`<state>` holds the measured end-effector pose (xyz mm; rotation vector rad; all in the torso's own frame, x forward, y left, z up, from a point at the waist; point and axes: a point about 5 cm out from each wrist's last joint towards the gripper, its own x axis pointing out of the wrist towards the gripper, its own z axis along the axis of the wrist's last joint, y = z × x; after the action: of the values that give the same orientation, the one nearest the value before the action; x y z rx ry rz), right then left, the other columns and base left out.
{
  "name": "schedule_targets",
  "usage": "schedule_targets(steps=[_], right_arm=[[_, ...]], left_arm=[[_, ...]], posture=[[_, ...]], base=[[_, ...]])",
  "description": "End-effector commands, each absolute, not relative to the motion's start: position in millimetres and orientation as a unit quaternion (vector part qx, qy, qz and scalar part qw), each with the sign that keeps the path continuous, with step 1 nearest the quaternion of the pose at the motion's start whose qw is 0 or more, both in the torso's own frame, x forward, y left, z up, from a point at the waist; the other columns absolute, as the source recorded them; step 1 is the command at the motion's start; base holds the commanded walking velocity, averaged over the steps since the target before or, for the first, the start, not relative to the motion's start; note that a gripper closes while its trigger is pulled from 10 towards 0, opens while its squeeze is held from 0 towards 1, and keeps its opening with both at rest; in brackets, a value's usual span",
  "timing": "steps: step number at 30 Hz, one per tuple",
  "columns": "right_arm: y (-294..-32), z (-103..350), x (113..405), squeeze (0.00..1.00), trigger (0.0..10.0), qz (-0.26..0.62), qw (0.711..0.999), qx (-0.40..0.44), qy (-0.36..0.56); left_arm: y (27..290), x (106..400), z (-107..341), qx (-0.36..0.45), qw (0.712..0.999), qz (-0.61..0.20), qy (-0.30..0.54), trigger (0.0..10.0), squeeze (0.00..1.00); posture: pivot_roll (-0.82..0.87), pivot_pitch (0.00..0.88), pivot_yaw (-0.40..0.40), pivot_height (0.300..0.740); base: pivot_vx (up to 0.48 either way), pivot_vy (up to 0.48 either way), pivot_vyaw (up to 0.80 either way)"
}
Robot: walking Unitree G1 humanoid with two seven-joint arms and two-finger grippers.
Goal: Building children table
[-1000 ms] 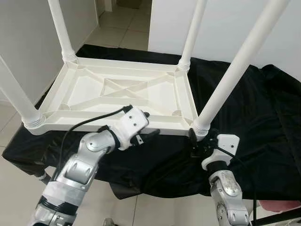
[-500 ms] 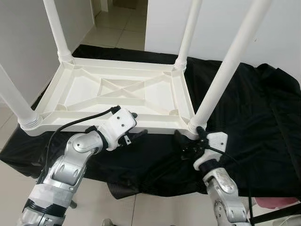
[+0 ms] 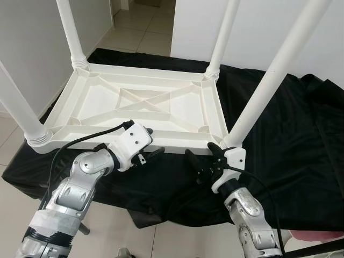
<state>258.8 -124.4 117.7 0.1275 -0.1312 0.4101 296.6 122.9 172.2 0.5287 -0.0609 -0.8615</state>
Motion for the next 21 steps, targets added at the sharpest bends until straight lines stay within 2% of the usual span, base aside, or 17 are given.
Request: schedule_targets(steps=[1,3,8,13,16,21], right_arm=[[-130.3,115.0,256.1,0.00,10.0,0.193,0.977,0.063,-0.058],[-137.2,109.8,241.5,0.00,10.0,0.170,0.982,0.063,-0.049],[-138.6,109.0,239.5,0.00,10.0,0.166,0.983,0.064,-0.047],[-160.9,103.6,231.3,0.00,10.0,0.089,0.994,0.046,-0.039],[-164.0,103.4,230.4,0.00,10.0,0.079,0.995,0.042,-0.039],[-184.5,109.6,240.0,0.00,10.0,0.008,0.998,0.019,-0.052]], left_arm=[[125.9,297.7,172.7,0.258,0.877,-0.405,-0.031,10.0,0.00],[127.1,298.6,173.6,0.258,0.878,-0.402,-0.033,10.0,0.00],[127.1,298.9,173.8,0.258,0.878,-0.401,-0.033,10.0,0.00],[126.7,299.7,174.4,0.259,0.878,-0.402,-0.035,10.0,0.00],[126.5,299.7,174.4,0.258,0.877,-0.403,-0.036,10.0,0.00],[117.7,297.9,174.6,0.256,0.870,-0.419,-0.040,10.0,0.00]], posture=[[0.03,0.080,-0.064,0.740],[0.02,0.082,-0.065,0.740],[0.02,0.082,-0.067,0.740],[0.01,0.085,-0.066,0.740],[0.01,0.085,-0.066,0.740],[0.00,0.086,-0.060,0.740]], base=[[0.000,0.000,0.00],[0.000,0.000,0.00],[0.000,0.000,0.00],[0.000,0.000,0.00],[0.000,0.000,0.00],[0.000,0.000,0.00]])
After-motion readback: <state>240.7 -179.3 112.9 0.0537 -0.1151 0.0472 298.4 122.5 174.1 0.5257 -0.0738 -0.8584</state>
